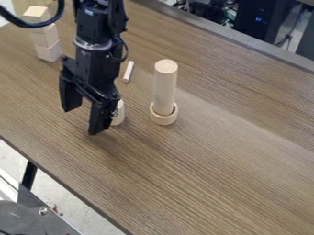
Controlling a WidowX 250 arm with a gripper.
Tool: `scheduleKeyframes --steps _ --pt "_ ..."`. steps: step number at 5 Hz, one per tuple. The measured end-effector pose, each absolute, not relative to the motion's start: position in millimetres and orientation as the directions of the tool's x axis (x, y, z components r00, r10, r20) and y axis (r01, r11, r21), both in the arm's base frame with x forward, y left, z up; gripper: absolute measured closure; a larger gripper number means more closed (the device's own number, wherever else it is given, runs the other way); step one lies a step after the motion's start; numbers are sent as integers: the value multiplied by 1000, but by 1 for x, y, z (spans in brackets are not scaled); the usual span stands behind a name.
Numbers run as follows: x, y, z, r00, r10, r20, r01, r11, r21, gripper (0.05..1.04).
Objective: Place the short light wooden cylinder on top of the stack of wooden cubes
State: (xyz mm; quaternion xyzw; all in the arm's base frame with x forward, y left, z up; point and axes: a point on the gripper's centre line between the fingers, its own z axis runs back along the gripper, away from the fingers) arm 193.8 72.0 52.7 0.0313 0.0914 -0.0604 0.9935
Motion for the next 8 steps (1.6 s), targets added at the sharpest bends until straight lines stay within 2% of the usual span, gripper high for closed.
scheduleKeyframes --steps 3,4,5,6,7,8 --pt "218 66 41 987 -120 -109 126 991 50 83" --pt "226 63 37 985 -130 -116 136 990 48 83" --pt "235 59 32 981 -149 -126 156 986 49 124" --pt "243 57 27 979 -161 -122 167 985 40 403" --pt "245 58 26 981 -151 -123 157 987 46 537" --pt "245 58 28 979 -153 -134 159 986 39 537"
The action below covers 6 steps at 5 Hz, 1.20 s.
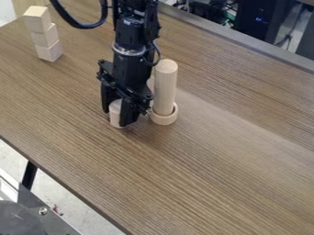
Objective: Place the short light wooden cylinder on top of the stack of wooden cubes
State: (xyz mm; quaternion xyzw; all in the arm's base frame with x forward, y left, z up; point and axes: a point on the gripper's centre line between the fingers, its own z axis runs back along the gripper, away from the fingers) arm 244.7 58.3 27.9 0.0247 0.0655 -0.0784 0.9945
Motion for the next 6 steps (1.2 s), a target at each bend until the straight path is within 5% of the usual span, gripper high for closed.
scheduleKeyframes --steps 4,6 --pt "275 115 116 993 -109 39 110 994 -27 537" --pt "291 153 139 998 -49 47 50 999 -20 537"
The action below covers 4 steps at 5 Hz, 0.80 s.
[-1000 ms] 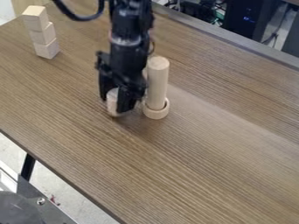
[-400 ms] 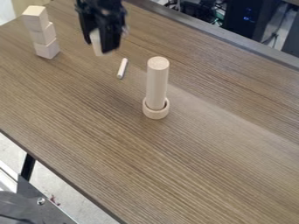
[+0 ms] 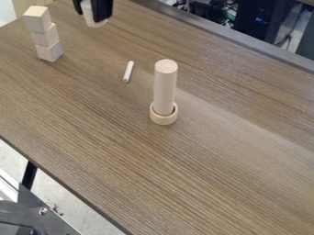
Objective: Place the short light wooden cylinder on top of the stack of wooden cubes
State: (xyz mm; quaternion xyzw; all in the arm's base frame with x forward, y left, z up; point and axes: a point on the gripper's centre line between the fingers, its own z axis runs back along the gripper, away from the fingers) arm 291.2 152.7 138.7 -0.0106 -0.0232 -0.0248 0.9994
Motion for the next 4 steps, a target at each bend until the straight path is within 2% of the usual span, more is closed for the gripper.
scheduleKeyframes --steps 4 --pt "314 226 149 991 130 45 -130 992 -5 537"
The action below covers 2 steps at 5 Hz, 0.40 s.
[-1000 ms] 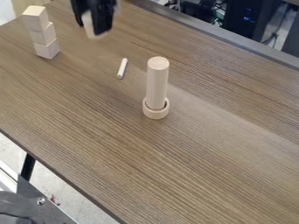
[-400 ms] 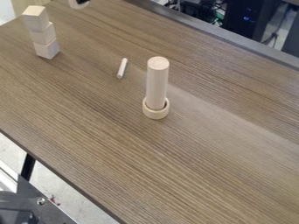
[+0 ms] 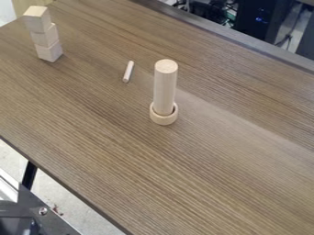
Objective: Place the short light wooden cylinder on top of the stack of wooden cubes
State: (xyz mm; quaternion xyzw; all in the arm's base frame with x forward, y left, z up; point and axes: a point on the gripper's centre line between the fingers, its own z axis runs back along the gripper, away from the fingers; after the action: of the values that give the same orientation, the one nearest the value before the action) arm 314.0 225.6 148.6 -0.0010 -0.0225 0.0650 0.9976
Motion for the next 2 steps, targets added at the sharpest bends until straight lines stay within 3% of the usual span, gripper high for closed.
scheduleKeyframes --steps 2 --pt "304 243 149 980 200 7 -200 979 41 537"
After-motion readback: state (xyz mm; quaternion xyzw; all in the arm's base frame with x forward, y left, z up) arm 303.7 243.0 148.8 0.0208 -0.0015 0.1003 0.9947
